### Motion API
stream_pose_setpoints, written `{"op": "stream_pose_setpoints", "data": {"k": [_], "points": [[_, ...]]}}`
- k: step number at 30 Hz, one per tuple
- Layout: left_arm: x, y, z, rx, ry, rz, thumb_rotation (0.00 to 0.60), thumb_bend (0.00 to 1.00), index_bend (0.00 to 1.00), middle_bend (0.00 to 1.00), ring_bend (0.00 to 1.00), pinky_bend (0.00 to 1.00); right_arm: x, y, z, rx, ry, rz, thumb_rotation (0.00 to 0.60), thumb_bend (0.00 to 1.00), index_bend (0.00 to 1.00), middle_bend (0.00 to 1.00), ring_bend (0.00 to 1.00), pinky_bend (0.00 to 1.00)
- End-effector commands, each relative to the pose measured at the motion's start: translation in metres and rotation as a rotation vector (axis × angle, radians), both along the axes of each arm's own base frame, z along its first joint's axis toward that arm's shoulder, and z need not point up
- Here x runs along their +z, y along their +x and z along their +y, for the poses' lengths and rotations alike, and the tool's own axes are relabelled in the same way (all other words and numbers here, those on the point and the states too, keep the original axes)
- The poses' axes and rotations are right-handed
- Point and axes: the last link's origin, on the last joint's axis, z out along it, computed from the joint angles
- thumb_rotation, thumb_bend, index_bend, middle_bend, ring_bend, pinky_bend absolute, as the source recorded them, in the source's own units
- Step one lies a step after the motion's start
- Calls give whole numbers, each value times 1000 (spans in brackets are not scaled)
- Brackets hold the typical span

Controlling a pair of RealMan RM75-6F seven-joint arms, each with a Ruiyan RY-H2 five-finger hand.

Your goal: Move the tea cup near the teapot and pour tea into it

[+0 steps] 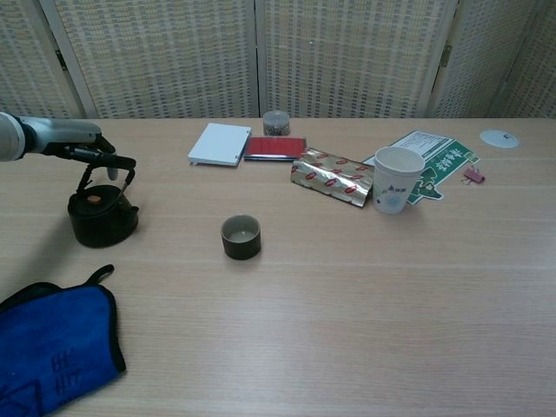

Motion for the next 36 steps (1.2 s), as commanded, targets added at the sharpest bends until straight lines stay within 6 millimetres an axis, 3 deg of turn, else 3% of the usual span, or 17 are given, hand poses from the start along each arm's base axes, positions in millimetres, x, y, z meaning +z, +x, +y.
{"op": "stream_pose_setpoints", "data": {"k": [1,15,22,28,32,36], "points": [[3,2,-2,-9,2,-11,72,84,416,204,220,47,0,0,0,1,-2,-2,600,231,288,314,196,269],[34,9,-34,-86,39,-77,70,77,455,214,219,46,1,4,2,16,-4,-6,600,231,288,314,196,269],[48,5,-70,-146,54,-102,67,78,470,218,219,47,-1,9,1,34,2,-11,600,231,288,314,197,269],[52,3,-87,-189,60,-117,73,77,464,222,219,47,-2,11,2,40,2,-13,600,231,288,314,197,269],[53,3,-93,-219,68,-125,145,77,407,221,219,46,-2,10,3,40,1,-14,600,231,288,314,196,269],[51,1,-97,-244,55,-109,313,76,301,221,219,46,0,11,2,43,-7,-16,600,232,288,314,197,269]]}}
